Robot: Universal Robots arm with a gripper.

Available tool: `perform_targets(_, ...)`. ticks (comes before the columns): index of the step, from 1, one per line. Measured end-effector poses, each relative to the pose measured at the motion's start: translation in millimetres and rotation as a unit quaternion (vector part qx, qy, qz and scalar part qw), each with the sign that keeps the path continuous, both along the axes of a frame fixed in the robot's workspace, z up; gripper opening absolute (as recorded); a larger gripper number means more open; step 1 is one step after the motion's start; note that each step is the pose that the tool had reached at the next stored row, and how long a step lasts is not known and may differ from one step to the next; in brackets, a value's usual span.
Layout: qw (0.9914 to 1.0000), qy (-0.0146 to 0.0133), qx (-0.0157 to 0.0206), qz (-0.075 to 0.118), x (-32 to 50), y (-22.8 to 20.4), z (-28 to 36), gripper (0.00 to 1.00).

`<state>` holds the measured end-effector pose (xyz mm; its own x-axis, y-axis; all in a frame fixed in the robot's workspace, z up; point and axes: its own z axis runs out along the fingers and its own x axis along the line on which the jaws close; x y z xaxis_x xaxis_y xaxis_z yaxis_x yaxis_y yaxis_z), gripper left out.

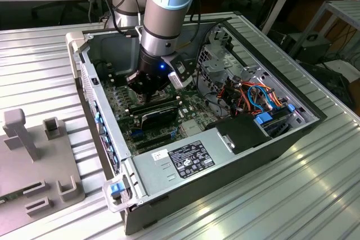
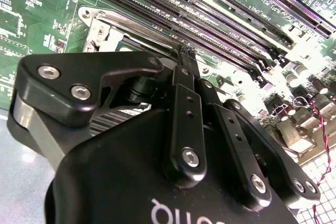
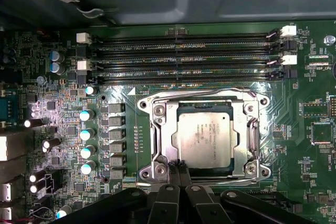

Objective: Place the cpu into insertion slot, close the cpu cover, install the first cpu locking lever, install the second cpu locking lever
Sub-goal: 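Install the second cpu locking lever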

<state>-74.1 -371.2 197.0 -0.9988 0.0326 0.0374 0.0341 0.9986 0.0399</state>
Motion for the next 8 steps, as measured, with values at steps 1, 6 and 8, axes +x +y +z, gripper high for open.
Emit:
perform_targets(1,1.00000,0.0000,0.0000,0.000,0.0,0.0,0.0,0.11)
perform_targets(6,1.00000,0.0000,0.0000,0.000,0.0,0.0,0.0,0.11)
perform_targets(8,1.00000,0.0000,0.0000,0.000,0.0,0.0,0.0,0.11)
